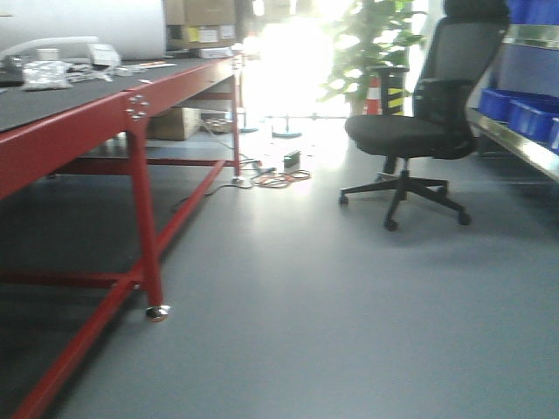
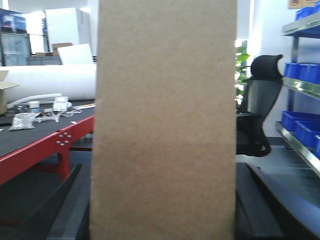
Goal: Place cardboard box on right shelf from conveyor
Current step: 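Drive the base away from the conveyor holding the box in the right gripper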
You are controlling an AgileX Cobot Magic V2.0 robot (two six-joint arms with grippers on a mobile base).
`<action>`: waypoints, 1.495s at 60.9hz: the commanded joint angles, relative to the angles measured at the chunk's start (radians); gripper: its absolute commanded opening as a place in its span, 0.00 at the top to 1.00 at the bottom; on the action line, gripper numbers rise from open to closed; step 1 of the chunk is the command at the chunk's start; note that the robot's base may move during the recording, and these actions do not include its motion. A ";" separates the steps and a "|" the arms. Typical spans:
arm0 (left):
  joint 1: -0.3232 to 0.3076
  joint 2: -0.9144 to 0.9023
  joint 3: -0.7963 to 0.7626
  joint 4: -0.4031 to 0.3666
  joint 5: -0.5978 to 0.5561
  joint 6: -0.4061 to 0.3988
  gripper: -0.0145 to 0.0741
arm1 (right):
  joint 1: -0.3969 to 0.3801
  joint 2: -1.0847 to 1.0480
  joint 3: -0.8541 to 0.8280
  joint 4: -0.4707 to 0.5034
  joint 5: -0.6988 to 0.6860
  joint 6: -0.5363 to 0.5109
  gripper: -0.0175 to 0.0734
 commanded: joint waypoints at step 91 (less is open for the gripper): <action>-0.010 -0.016 0.010 -0.006 -0.089 0.000 0.97 | -0.003 0.024 -0.024 -0.027 -0.103 -0.010 0.47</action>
